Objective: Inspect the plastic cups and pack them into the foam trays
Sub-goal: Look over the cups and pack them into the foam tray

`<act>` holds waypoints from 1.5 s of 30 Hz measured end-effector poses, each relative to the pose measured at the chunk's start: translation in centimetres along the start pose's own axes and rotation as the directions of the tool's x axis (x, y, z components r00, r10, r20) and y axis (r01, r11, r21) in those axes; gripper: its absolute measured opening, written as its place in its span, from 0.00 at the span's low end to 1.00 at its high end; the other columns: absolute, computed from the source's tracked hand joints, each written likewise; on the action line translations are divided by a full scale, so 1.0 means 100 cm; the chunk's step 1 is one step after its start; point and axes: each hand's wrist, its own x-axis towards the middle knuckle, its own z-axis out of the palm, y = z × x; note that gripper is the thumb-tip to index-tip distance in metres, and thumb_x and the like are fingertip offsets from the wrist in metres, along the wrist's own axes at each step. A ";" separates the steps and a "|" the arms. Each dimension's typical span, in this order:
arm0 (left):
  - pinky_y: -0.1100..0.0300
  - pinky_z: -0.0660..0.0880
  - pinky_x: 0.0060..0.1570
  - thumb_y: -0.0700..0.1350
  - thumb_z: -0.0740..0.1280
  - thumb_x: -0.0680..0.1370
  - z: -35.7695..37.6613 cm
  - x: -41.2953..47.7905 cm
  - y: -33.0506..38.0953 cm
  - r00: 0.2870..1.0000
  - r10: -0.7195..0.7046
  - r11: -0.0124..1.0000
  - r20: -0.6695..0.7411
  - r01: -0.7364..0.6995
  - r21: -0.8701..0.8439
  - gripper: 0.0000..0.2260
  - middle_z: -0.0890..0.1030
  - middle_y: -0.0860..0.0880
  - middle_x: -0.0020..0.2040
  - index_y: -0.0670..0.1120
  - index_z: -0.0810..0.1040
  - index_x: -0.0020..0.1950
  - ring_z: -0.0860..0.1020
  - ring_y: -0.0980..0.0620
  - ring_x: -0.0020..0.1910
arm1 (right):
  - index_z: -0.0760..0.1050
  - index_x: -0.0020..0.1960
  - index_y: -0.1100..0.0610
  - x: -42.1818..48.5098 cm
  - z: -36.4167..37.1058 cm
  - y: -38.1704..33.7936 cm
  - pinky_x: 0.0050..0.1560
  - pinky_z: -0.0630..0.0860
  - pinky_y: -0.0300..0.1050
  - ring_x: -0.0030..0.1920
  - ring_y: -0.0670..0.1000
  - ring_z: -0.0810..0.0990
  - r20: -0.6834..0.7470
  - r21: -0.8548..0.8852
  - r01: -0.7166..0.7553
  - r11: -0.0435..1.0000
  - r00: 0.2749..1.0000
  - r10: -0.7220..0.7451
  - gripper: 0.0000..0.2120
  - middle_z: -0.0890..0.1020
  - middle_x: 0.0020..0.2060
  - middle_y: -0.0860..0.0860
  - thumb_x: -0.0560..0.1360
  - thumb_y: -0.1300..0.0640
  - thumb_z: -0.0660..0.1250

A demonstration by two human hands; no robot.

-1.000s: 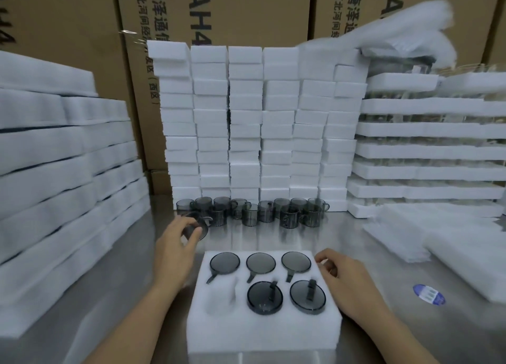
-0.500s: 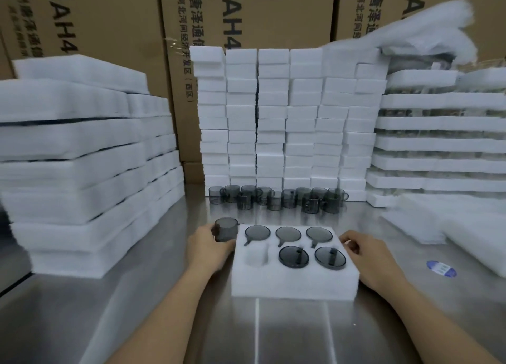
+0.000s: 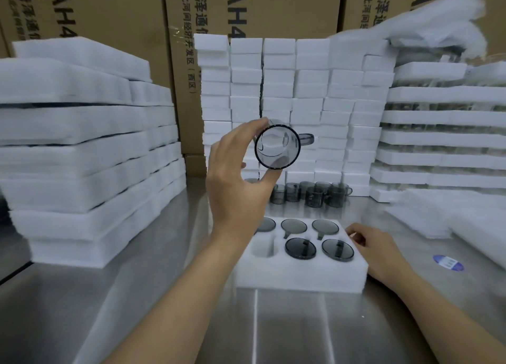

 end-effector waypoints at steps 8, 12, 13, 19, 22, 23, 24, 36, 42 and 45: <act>0.68 0.72 0.47 0.54 0.81 0.74 0.002 0.003 0.010 0.934 -0.323 0.923 0.150 0.346 -0.170 0.26 0.83 0.59 0.59 0.57 0.80 0.71 0.80 0.57 0.56 | 0.82 0.44 0.46 0.000 0.000 0.000 0.46 0.79 0.50 0.39 0.52 0.82 -0.001 0.021 -0.010 1.000 1.000 0.010 0.08 0.85 0.35 0.47 0.80 0.54 0.70; 0.61 0.74 0.47 0.68 0.74 0.72 0.001 0.017 0.021 0.654 -0.558 0.519 0.511 0.755 -0.399 0.19 0.88 0.54 0.52 0.56 0.90 0.52 0.83 0.59 0.47 | 0.82 0.43 0.46 -0.001 -0.001 -0.002 0.44 0.77 0.48 0.38 0.51 0.81 0.013 0.001 -0.019 1.000 1.000 0.019 0.08 0.85 0.35 0.47 0.79 0.56 0.69; 0.59 0.74 0.45 0.71 0.73 0.71 0.000 0.018 0.022 0.518 -0.580 0.320 0.629 0.855 -0.409 0.23 0.88 0.53 0.51 0.54 0.91 0.50 0.83 0.57 0.45 | 0.82 0.44 0.46 -0.001 -0.001 -0.002 0.43 0.77 0.48 0.38 0.51 0.81 0.014 -0.004 -0.019 1.000 1.000 0.019 0.07 0.84 0.35 0.46 0.79 0.56 0.69; 0.62 0.66 0.39 0.73 0.72 0.72 -0.001 0.012 0.018 0.203 -0.477 -0.296 0.855 0.879 -0.374 0.34 0.84 0.54 0.46 0.43 0.89 0.57 0.80 0.55 0.38 | 0.82 0.45 0.47 -0.002 -0.002 -0.005 0.46 0.77 0.49 0.38 0.51 0.79 0.025 -0.016 -0.013 1.000 1.000 0.013 0.07 0.84 0.36 0.47 0.79 0.57 0.69; 0.62 0.67 0.38 0.73 0.73 0.72 0.001 0.011 0.015 0.188 -0.494 -0.291 0.849 0.884 -0.365 0.33 0.85 0.54 0.48 0.43 0.90 0.55 0.80 0.55 0.38 | 0.82 0.45 0.48 -0.002 -0.002 -0.006 0.47 0.78 0.50 0.39 0.51 0.79 0.018 -0.020 -0.005 1.000 1.000 0.006 0.06 0.84 0.36 0.47 0.79 0.57 0.70; 0.62 0.68 0.38 0.73 0.73 0.72 0.001 0.011 0.013 0.186 -0.491 -0.290 0.851 0.886 -0.361 0.33 0.85 0.54 0.48 0.43 0.89 0.56 0.81 0.55 0.38 | 0.82 0.45 0.48 -0.003 -0.002 -0.005 0.47 0.78 0.50 0.39 0.51 0.79 0.017 -0.022 -0.006 1.000 1.000 0.006 0.07 0.84 0.36 0.47 0.79 0.57 0.70; 0.62 0.69 0.37 0.72 0.74 0.71 0.001 0.011 0.013 0.191 -0.485 -0.288 0.853 0.886 -0.362 0.33 0.86 0.53 0.49 0.43 0.89 0.56 0.81 0.55 0.38 | 0.81 0.44 0.47 -0.003 -0.002 -0.005 0.48 0.79 0.50 0.39 0.51 0.80 0.012 -0.022 -0.006 1.000 1.000 0.006 0.07 0.84 0.37 0.47 0.80 0.57 0.70; 0.62 0.82 0.46 0.63 0.82 0.70 0.017 -0.018 0.003 0.758 -0.539 0.784 0.367 0.611 -0.110 0.20 0.88 0.54 0.44 0.53 0.87 0.55 0.84 0.58 0.42 | 0.66 0.81 0.47 -0.023 -0.011 -0.103 0.66 0.75 0.43 0.66 0.48 0.77 -0.529 -0.110 0.631 0.768 0.617 -0.582 0.34 0.73 0.72 0.44 0.78 0.59 0.74; 0.55 0.83 0.47 0.74 0.77 0.64 0.024 -0.032 0.001 0.777 -0.496 0.862 0.388 0.496 0.109 0.30 0.85 0.60 0.46 0.60 0.84 0.61 0.84 0.59 0.47 | 0.77 0.74 0.57 -0.035 -0.012 -0.125 0.67 0.77 0.54 0.66 0.59 0.80 -0.508 -0.346 0.632 0.693 0.495 -0.705 0.30 0.81 0.67 0.53 0.73 0.69 0.76; 0.67 0.76 0.47 0.68 0.76 0.70 0.018 -0.031 -0.004 0.811 -0.332 0.928 0.482 0.373 0.012 0.28 0.82 0.60 0.56 0.65 0.77 0.69 0.83 0.55 0.54 | 0.75 0.75 0.52 -0.033 -0.022 -0.119 0.64 0.76 0.39 0.65 0.52 0.80 -0.508 -0.148 0.652 0.744 0.595 -0.623 0.33 0.79 0.70 0.46 0.74 0.69 0.75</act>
